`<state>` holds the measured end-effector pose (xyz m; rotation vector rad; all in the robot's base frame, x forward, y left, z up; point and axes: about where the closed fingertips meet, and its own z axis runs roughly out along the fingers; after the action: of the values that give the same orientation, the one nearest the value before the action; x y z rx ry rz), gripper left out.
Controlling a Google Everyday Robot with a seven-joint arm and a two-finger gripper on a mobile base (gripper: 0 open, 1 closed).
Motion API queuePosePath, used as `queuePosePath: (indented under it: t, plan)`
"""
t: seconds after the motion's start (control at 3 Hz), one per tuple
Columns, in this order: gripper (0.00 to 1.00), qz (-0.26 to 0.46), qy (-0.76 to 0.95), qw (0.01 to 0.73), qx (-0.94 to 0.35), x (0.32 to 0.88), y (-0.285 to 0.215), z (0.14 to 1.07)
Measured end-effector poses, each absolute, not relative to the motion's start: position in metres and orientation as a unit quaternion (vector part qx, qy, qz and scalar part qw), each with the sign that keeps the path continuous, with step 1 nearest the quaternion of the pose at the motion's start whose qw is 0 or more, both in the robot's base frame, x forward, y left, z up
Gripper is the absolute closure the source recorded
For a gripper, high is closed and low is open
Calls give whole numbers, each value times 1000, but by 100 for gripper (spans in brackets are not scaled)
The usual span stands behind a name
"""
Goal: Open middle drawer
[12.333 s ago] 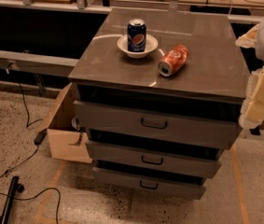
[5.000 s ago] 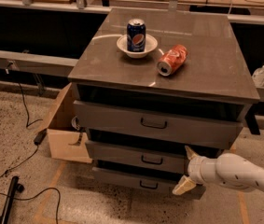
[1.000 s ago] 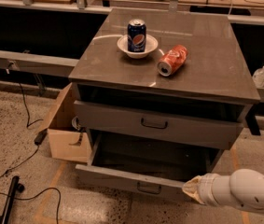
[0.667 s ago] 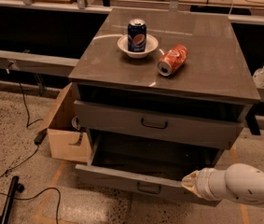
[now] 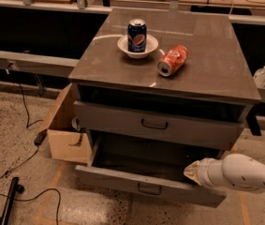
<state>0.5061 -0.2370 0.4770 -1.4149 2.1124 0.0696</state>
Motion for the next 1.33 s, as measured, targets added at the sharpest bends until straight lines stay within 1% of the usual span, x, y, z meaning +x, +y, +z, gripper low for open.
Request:
queuePosePath:
  t: [0.67, 1.33]
  plan:
    - [100, 29, 786, 275, -553, 536, -239, 455]
    - [100, 57, 782, 232, -576, 519, -225, 426]
